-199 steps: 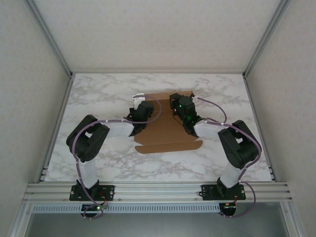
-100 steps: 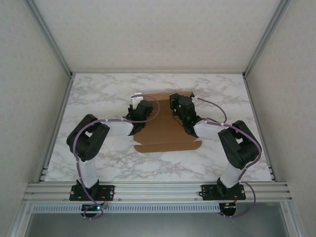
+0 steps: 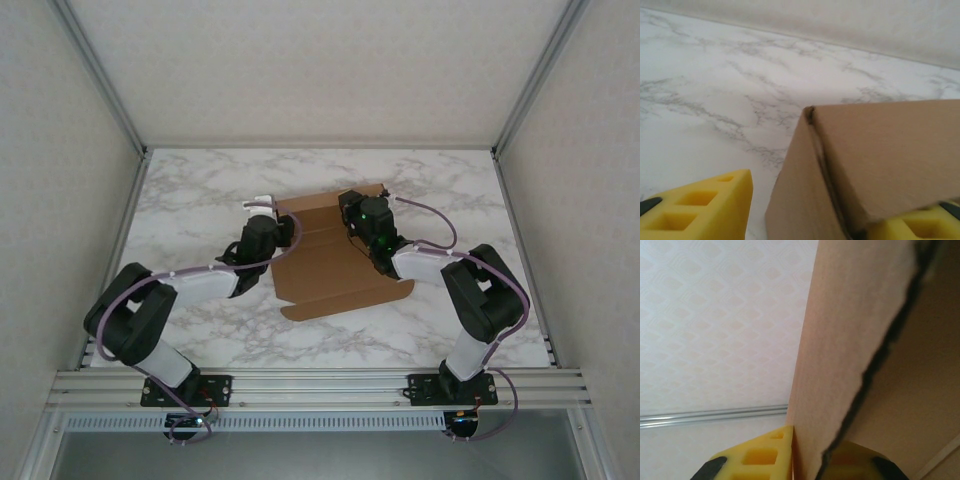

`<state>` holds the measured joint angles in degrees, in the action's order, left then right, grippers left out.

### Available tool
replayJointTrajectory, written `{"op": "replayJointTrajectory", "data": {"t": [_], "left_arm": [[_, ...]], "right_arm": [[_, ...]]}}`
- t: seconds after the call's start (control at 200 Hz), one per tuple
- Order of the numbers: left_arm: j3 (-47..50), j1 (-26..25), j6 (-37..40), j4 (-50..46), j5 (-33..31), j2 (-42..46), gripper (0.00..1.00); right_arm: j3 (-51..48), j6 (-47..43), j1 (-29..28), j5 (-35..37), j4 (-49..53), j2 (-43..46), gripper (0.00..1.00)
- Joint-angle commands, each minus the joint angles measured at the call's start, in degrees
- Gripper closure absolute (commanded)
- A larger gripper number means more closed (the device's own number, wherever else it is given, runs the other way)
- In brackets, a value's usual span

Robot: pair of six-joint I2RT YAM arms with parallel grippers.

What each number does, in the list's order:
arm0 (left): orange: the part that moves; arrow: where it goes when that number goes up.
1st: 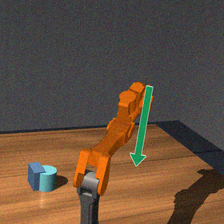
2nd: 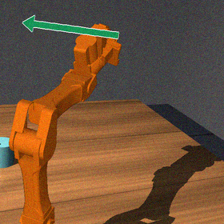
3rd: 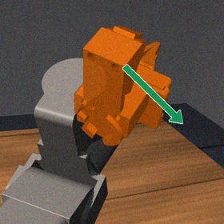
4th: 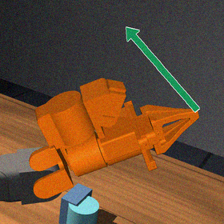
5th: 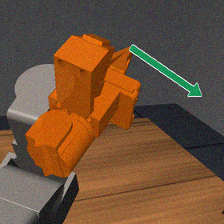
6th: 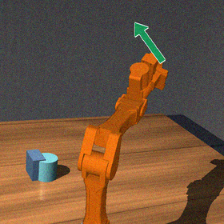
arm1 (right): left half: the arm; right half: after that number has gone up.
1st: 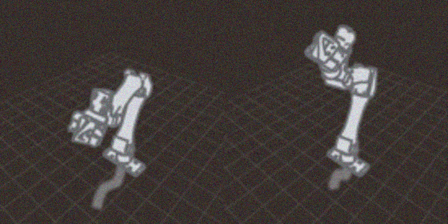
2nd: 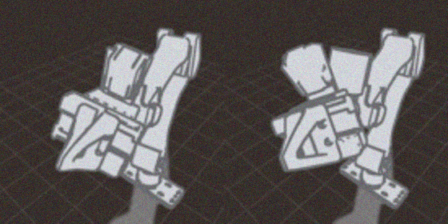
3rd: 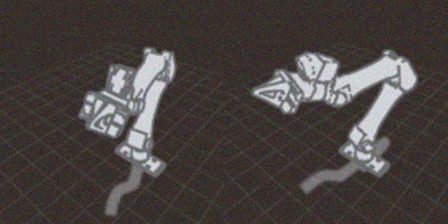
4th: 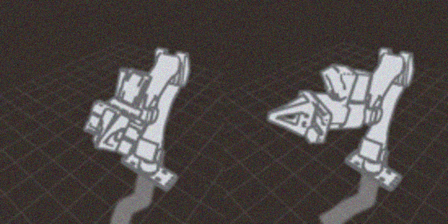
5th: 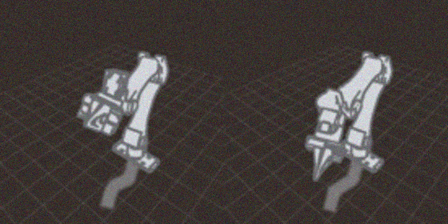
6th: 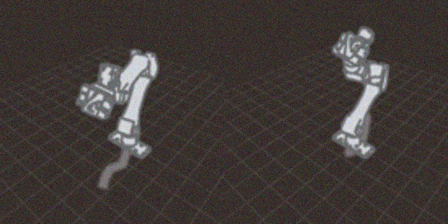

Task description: Fold the paper box

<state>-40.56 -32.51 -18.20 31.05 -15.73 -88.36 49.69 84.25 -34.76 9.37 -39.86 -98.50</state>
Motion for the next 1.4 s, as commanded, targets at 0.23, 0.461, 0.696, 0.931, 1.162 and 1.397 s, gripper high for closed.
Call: {"op": "replayJointTrajectory", "data": {"t": [0.23,0.461,0.696,0.931,1.162,1.397], "left_arm": [[4.80,0.60,-0.86,5.07,10.87,13.61,0.58],[4.76,2.91,-5.70,1.70,9.23,19.68,0.51],[-2.76,7.70,-12.72,-6.04,19.60,11.08,0.47],[2.21,8.17,-17.60,-0.67,23.48,7.19,0.50],[5.04,8.68,-19.29,-0.45,20.67,4.88,0.55],[3.77,10.07,-19.71,-2.75,19.35,4.68,0.60]], "right_arm": [[-1.57,-2.77,-0.22,-1.44,5.17,-1.61,0.87],[-1.65,-3.17,-0.19,-1.93,4.90,-2.17,0.87],[-1.87,-3.04,-0.15,-2.15,4.48,-2.69,0.87],[-2.25,-2.95,-0.16,-2.19,4.40,-3.01,0.87],[-2.18,-3.25,-0.16,-3.51,3.35,-3.15,0.84],[-0.79,-8.44,1.21,-9.64,3.51,0.26,0.38]]}}
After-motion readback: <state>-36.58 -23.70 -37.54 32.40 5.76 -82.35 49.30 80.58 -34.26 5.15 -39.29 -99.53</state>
